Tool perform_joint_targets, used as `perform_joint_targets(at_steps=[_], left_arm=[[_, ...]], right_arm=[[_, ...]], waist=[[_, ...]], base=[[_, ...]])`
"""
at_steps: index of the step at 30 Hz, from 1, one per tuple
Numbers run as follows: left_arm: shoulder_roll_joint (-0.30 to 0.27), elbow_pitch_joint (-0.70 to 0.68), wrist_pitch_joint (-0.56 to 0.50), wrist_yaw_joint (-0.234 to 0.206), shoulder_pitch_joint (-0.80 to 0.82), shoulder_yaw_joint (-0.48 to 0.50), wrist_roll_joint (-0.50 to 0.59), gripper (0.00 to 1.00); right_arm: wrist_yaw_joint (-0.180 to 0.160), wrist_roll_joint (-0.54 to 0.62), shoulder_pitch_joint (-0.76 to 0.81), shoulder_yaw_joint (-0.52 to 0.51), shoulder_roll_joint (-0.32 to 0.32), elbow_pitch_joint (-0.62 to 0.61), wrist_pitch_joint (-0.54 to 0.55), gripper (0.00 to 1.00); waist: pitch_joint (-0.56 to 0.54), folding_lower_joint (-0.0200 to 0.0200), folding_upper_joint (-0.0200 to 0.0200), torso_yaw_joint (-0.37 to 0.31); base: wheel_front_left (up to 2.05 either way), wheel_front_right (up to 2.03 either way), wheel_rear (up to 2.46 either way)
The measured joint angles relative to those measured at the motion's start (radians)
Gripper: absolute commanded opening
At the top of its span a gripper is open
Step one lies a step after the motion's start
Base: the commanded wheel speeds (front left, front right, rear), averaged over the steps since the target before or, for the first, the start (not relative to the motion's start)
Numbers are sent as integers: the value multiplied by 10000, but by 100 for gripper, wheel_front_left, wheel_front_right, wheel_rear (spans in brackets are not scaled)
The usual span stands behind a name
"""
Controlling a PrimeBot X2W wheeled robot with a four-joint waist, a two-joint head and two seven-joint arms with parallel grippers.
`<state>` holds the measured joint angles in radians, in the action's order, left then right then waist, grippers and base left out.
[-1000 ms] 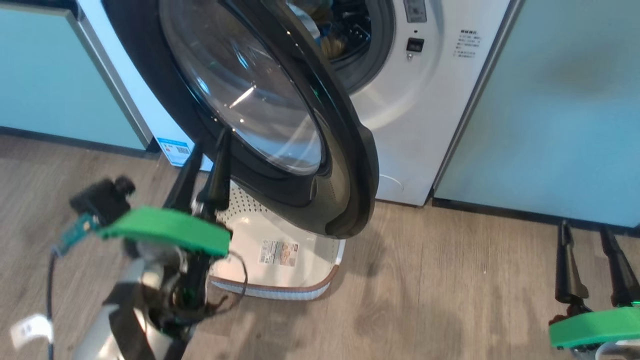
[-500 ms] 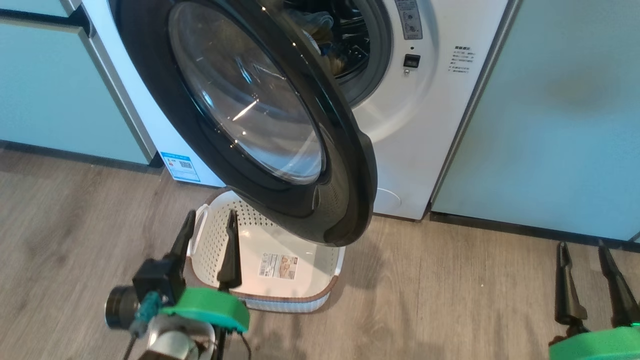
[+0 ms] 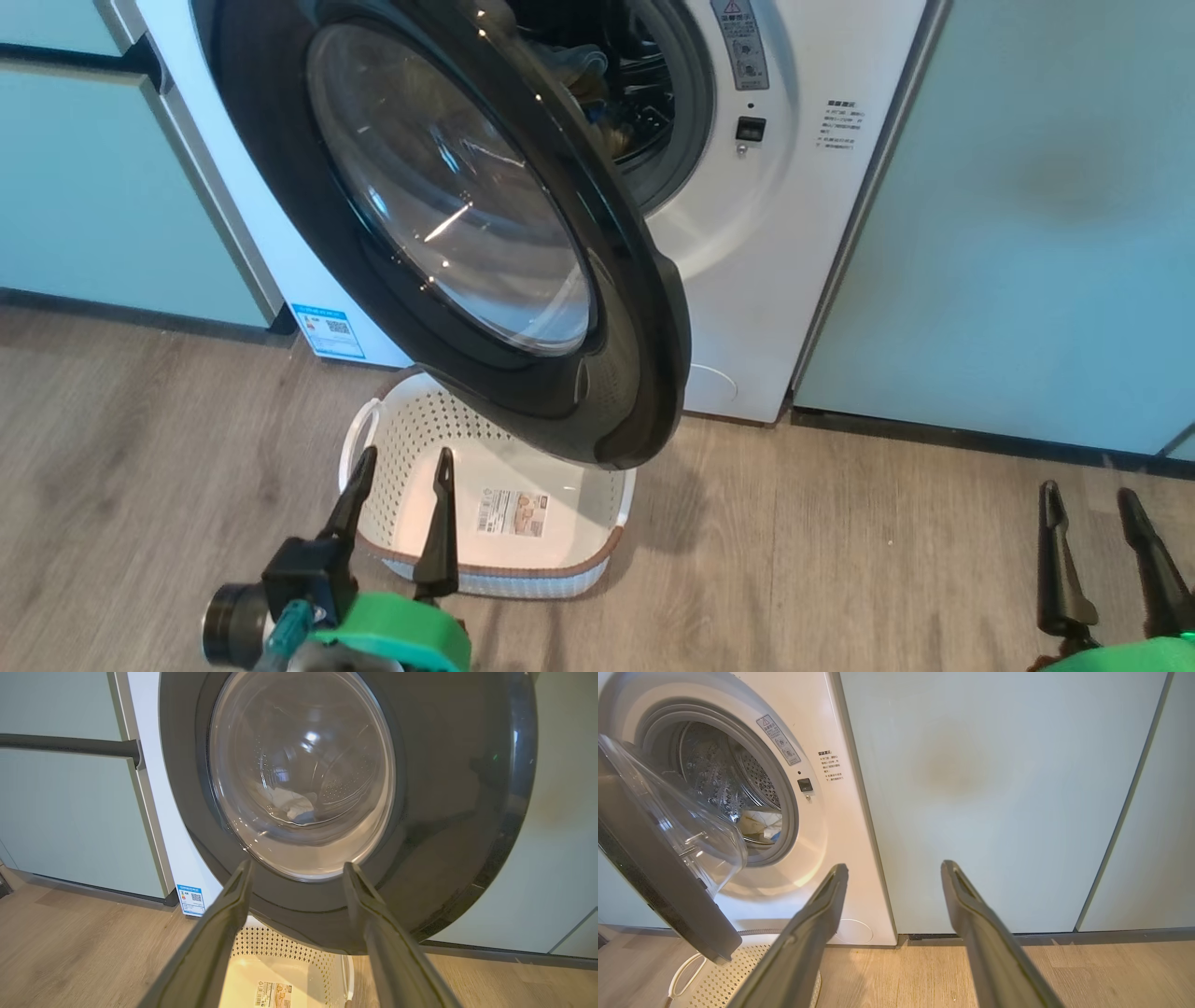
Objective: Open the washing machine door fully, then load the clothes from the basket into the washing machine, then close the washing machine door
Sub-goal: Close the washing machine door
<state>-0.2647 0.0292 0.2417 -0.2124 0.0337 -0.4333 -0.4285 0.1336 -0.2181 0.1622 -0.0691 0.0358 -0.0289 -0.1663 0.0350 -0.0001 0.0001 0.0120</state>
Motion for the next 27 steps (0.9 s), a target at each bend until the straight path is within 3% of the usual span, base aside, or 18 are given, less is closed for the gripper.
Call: perform_joint_targets(at_steps=[22,23,24,25,26,27], left_arm=[[-2,109,0,2,-16,-226,-42,100],[-2,119,0,2,-15,-232,-40,100],[-6,146,0,2,-13,-234,-40,100],[-4,165,0,2,-13,-234,-42,100],[-4,173,0,-2,-11,-234,-40,100],[-6,213,0,-6,-6,-238,-31,100]], right_arm=[[0,0,18,6,-8,-79,100,100],[0,2,18,6,-8,-81,102,96],[0,0,18,4,-10,-90,134,78],[0,0,18,2,-10,-96,178,49],[0,0,18,2,-10,-96,186,31],[0,0,17,2,-10,-96,192,3]], waist=[[-98,1,0,-11],[-93,1,0,-12],[-73,0,0,-7],[-52,1,0,3],[-33,1,0,11],[-16,1,0,17]], base=[[0,0,0],[0,0,0],[0,0,0],[0,0,0],[0,0,0],[0,0,0]])
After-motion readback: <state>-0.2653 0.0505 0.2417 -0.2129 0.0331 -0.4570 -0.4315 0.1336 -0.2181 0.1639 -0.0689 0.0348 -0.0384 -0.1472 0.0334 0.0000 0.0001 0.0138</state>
